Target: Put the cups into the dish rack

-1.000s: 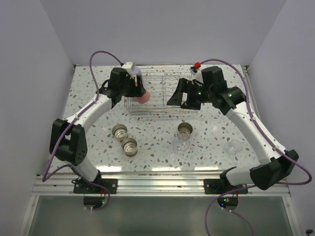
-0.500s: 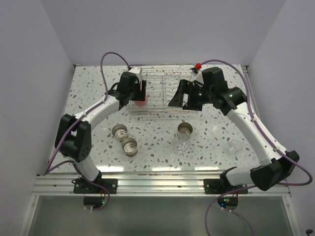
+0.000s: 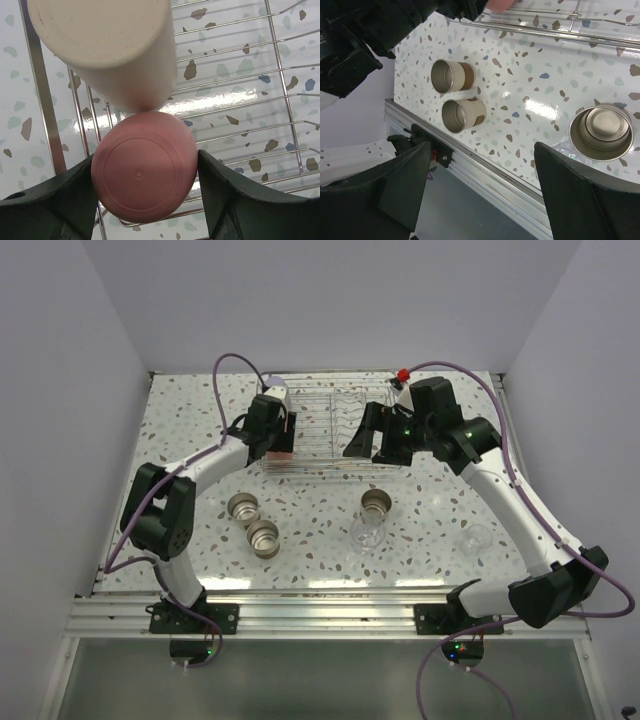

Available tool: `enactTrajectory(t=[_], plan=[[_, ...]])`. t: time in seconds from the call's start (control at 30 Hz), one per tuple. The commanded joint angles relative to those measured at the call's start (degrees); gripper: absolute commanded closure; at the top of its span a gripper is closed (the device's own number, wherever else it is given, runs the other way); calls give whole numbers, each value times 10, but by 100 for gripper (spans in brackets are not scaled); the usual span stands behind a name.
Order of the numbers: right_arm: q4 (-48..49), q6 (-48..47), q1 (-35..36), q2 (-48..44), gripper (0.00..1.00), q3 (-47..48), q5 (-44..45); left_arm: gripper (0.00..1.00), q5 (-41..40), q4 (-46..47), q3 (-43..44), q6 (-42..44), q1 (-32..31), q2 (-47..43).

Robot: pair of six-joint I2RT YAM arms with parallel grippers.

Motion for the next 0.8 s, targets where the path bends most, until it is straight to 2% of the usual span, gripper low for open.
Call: enactTrajectory(t=[0.0,0.07,0.1,0.2,0.37,0.6,0.77], plan=[[-11,-4,1,-8,13,15,17,87,-19,20,7,13,1,10],[-12,-4,1,-4,13,15,19,79,-19,22,2,15,1,8],[-12,-4,1,-2,13,15,20,67,-18,23,0,16,1,7],[-12,-5,2,3,13,16,21,48,-17,22,0,19,1,-2],[-13,-8,1,10,13,17,23,29,-19,15,-1,20,1,-15],[-13,-14,2,11,12,7,29,15,-19,0,-6,15,1,-28],[-16,-18,1,2,11,-8,35,11,-26,-13,-1,14,1,-43]])
